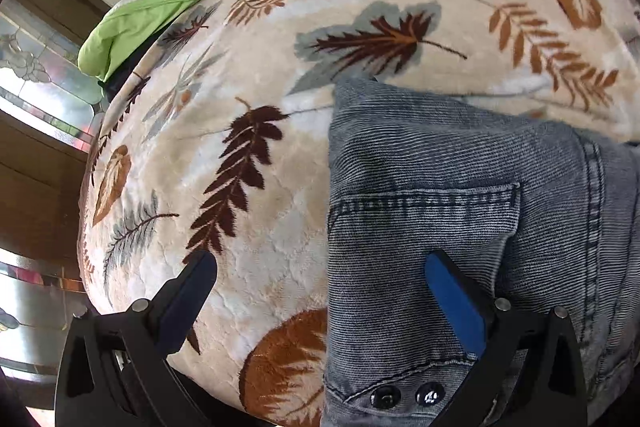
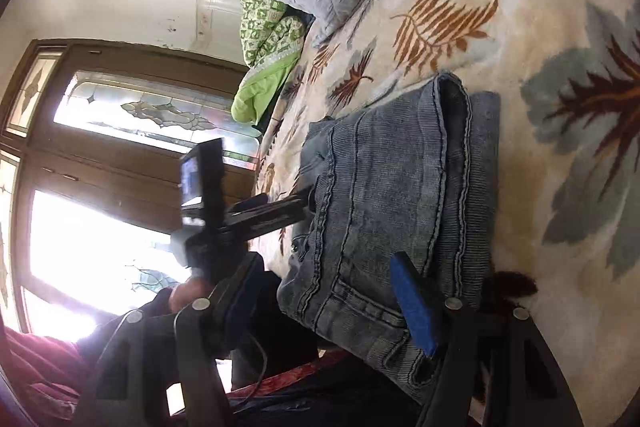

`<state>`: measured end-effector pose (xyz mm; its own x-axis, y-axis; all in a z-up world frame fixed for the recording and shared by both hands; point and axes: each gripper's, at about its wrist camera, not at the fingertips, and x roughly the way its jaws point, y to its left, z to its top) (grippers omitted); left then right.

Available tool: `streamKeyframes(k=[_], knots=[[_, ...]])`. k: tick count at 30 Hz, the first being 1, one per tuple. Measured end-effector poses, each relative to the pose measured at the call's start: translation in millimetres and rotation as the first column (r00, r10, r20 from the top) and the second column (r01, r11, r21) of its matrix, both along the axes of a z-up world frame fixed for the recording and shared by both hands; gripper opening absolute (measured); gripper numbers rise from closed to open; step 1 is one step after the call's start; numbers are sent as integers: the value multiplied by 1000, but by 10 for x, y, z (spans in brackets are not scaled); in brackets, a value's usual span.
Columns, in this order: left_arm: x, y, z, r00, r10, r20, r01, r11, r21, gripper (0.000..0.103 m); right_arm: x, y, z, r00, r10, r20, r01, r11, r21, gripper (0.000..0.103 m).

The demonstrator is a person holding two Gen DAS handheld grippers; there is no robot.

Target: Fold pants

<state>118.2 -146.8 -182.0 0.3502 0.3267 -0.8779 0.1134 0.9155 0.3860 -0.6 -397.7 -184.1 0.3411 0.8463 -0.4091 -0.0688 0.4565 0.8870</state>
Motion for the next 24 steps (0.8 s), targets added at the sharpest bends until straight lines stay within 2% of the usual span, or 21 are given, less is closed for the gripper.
streamKeyframes(k=[3, 6, 11, 13, 19, 24], knots=[[-86, -47, 43, 1000, -20, 17, 19, 999, 27, 103, 38, 114, -181, 994, 56, -96, -63, 995, -71, 69], [-100, -17, 40, 1000, -2, 29, 2, 1000, -3, 103, 43, 111, -185, 993, 87, -79, -92, 994, -63, 69], [-125, 139, 7, 994, 105, 34, -101, 989, -106, 103, 86, 31, -305, 988, 115, -99, -113, 993, 25, 69], [-146, 151, -5, 991, 128, 47, -122, 986, -115, 103, 86, 2, -332, 987, 121, -104, -117, 992, 48, 69], [-147, 74, -10, 993, 92, 74, -87, 994, -72, 103, 93, 6, -343, 986, 121, -117, -116, 992, 52, 70], [-112, 88, 7, 996, 54, 73, -48, 995, -89, 103, 97, 123, -290, 989, 109, -97, -107, 994, 19, 72]])
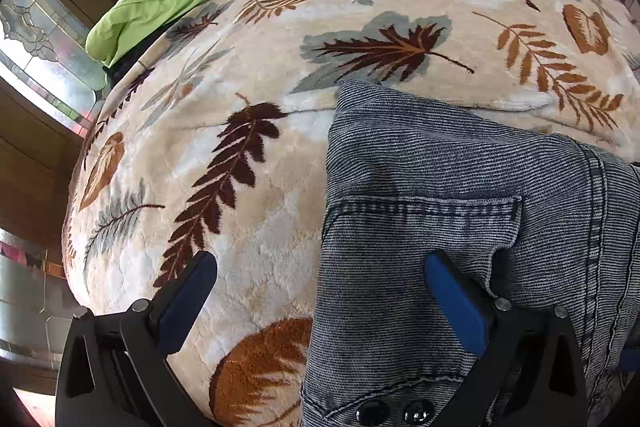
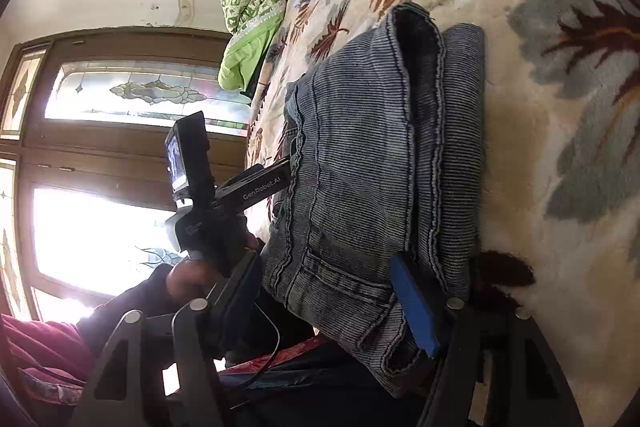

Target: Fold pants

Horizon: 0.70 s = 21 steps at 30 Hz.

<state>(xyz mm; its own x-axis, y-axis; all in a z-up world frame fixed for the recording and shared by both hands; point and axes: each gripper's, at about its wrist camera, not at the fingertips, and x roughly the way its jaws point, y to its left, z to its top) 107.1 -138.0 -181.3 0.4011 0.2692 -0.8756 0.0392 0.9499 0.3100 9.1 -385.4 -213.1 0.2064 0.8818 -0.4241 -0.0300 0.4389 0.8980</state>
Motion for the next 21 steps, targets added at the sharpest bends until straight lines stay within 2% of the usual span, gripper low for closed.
streamKeyframes(k=[3, 5, 7, 9, 12, 15, 18, 21], knots=[[-1, 68, 2, 1000, -6, -4, 6, 999, -42, 103, -11, 73, 40, 1000, -6, 23, 6, 1000, -29, 75], [11, 112, 8, 1000, -14, -21, 13, 997, -77, 103, -15, 148, 82, 998, 12, 55, -8, 998, -67, 82], [65, 146, 29, 996, -51, -75, 43, 994, -100, 103, -40, 216, 144, 992, 49, 112, -38, 994, -105, 86], [62, 173, 83, 992, -87, -89, 78, 992, -103, 103, -78, 261, 176, 986, 69, 153, -48, 989, -140, 87], [-94, 274, 263, 992, -129, -8, 128, 988, -80, 103, -151, 320, 224, 974, 87, 209, -47, 981, -190, 87], [-256, 428, 361, 984, -176, 14, 176, 981, -87, 103, -217, 326, 236, 971, 60, 232, -10, 978, -210, 87], [-386, 661, 436, 984, -176, 31, 179, 980, -89, 103, -262, 316, 248, 976, 17, 217, 30, 977, -212, 87], [-431, 872, 516, 984, -168, 52, 173, 979, -105, 103, -291, 303, 328, 986, -33, 164, 73, 966, -247, 87]])
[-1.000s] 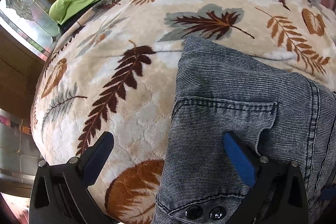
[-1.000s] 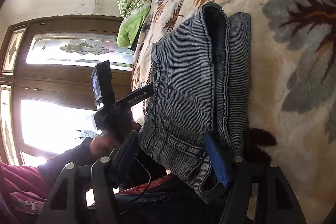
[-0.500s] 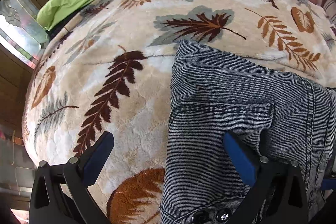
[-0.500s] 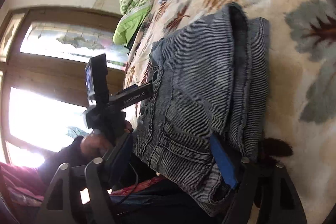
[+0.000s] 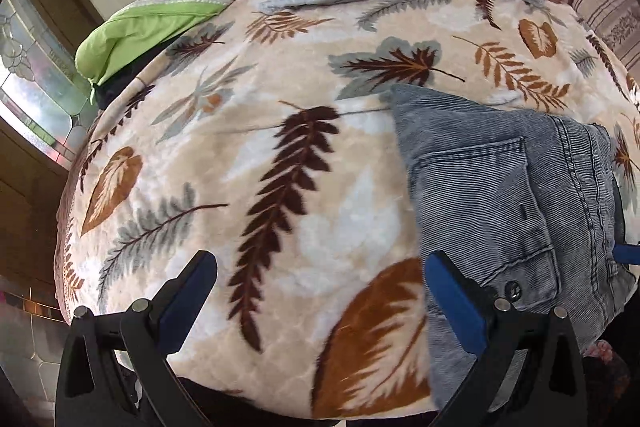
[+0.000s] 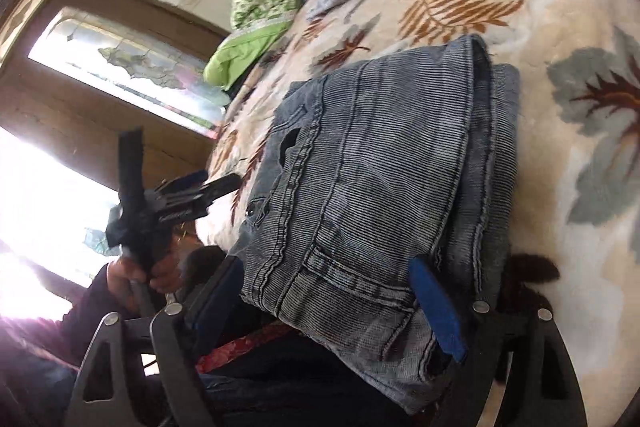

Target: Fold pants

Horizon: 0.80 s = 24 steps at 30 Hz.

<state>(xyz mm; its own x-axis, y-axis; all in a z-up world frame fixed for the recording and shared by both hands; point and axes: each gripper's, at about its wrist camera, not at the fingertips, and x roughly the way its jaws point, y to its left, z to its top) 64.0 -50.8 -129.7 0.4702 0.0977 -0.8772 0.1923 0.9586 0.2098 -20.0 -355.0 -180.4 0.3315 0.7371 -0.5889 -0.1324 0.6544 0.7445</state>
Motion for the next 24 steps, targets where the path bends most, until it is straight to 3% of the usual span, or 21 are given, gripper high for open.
streamKeyframes(k=[2, 5, 10, 13, 18, 21, 24], knots=[[-11, 120, 52, 1000, 14, 12, -14, 1000, -20, 103, -27, -71, 48, 998, -50, -41, 50, 999, -3, 87], [4, 203, 120, 999, 10, 31, -8, 997, -70, 103, -108, -306, 151, 989, -145, -31, 147, 987, 60, 87], [87, 85, 33, 997, -75, 11, 76, 993, -85, 103, -118, -683, 192, 964, -259, -63, 263, 962, 70, 87], [137, 40, -74, 995, -96, -22, 94, 990, -103, 103, -61, -799, 114, 954, -284, -100, 292, 954, 74, 87], [201, 20, -264, 984, -142, -104, 118, 971, -207, 103, 43, -848, -161, 942, -284, -182, 304, 948, 97, 87], [206, -12, -329, 975, -192, -113, 157, 952, -264, 103, 95, -807, -304, 943, -260, -209, 286, 952, 105, 88], [225, -32, -370, 961, -244, -128, 184, 913, -363, 103, 157, -727, -361, 949, -239, -204, 271, 952, 143, 88]])
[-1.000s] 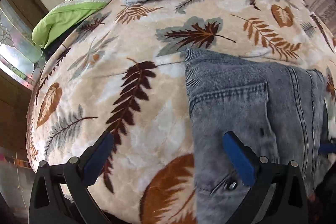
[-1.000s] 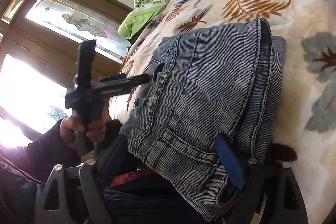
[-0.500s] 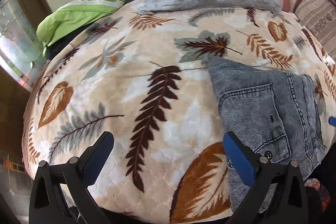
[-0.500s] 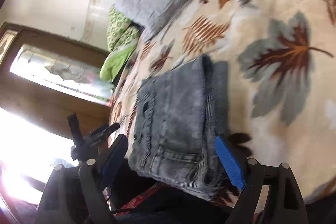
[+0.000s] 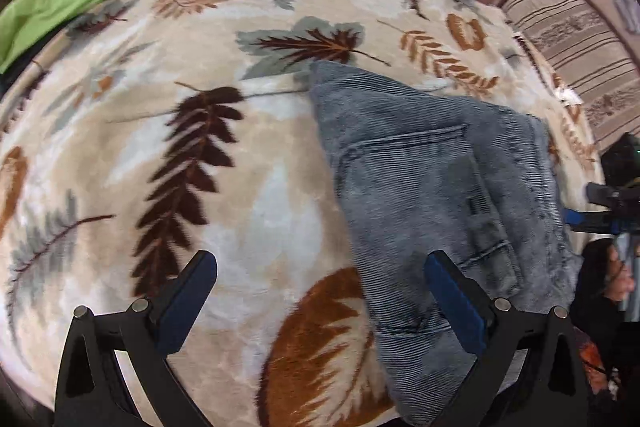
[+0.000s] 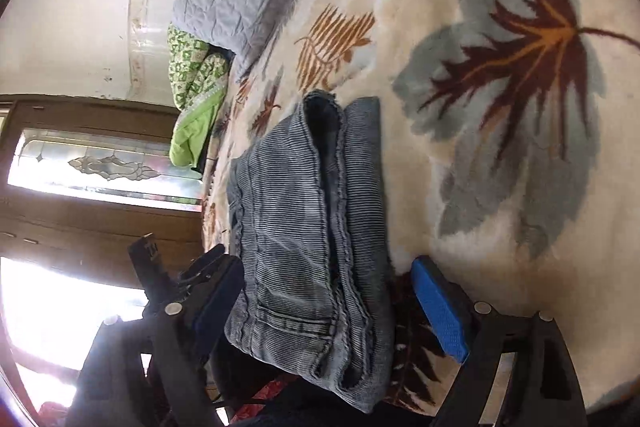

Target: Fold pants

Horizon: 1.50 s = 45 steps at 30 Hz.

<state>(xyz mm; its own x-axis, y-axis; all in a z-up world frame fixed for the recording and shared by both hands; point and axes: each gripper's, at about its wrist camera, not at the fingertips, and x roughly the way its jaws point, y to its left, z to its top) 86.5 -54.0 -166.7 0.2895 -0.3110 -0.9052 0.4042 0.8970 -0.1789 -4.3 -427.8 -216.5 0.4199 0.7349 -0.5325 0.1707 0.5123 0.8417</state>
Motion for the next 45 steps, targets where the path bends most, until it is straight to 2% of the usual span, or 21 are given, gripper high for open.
streamKeyframes(k=[3, 5, 8, 12, 15, 17, 19, 20, 22, 23, 25, 27, 28, 29, 31, 32, 35, 41, 45], knots=[[-38, -61, -59, 998, -48, -41, 45, 996, -77, 103, 82, 150, 0, 999, 46, 27, -46, 999, 7, 88], [-113, -139, -120, 994, -95, -58, 89, 991, -100, 103, 126, 289, -18, 994, 98, 44, -100, 993, 66, 88], [-199, -229, -139, 990, -136, -29, 133, 986, -99, 103, 139, 495, 22, 982, 167, 87, -169, 985, 17, 89], [-149, -287, -157, 992, -120, -27, 117, 987, -106, 103, 157, 464, -81, 987, 143, 71, -146, 989, 37, 88], [-102, -358, -164, 993, -113, -25, 111, 990, -84, 97, 116, 516, -48, 981, 161, 110, -162, 987, 0, 88], [-104, -408, -149, 992, -126, -23, 123, 988, -95, 81, 83, 581, -12, 970, 186, 159, -177, 982, -67, 88], [-118, -399, -128, 992, -123, -30, 119, 986, -118, 73, 46, 621, 7, 955, 213, 204, -193, 975, -113, 88], [-116, -390, -119, 993, -110, -30, 106, 987, -123, 69, 61, 650, 17, 952, 226, 208, -202, 970, -132, 88], [-99, -362, -108, 997, -76, -29, 72, 990, -123, 51, 98, 667, 35, 960, 220, 174, -198, 971, -133, 88], [-83, -339, -103, 997, -58, -41, 53, 990, -132, 46, 116, 699, 54, 961, 220, 167, -198, 970, -139, 88], [-78, -301, -70, 998, -33, -44, 27, 989, -148, 33, 119, 786, 114, 957, 224, 186, -196, 968, -157, 88], [-79, -300, -40, 999, -27, -43, 20, 989, -148, 28, 98, 830, 167, 960, 194, 204, -178, 980, -93, 81], [-87, -304, -15, 999, -24, -41, 17, 989, -144, 26, 80, 831, 200, 958, 178, 223, -166, 984, -70, 73], [-98, -312, 9, 999, -22, -37, 17, 990, -142, 24, 72, 832, 254, 955, 158, 250, -152, 987, -41, 61], [-123, -340, 108, 999, -30, -16, 28, 990, -139, 23, 52, 791, 387, 946, 122, 299, -127, 992, -3, 54], [-137, -348, 169, 999, -35, 1, 34, 990, -137, 23, 57, 792, 448, 941, 122, 315, -128, 992, -2, 53], [-104, -347, 426, 998, -32, 55, 39, 989, -141, 23, 141, 889, 647, 923, 180, 339, -161, 983, -82, 53], [232, -224, 886, 992, 15, 124, 5, 986, -166, 23, 455, 961, 985, 898, 180, 401, -154, 983, -96, 53], [487, -287, 1132, 981, 18, 193, 8, 991, -134, 23, 754, 926, 1210, 876, 164, 454, -128, 986, -109, 53]])
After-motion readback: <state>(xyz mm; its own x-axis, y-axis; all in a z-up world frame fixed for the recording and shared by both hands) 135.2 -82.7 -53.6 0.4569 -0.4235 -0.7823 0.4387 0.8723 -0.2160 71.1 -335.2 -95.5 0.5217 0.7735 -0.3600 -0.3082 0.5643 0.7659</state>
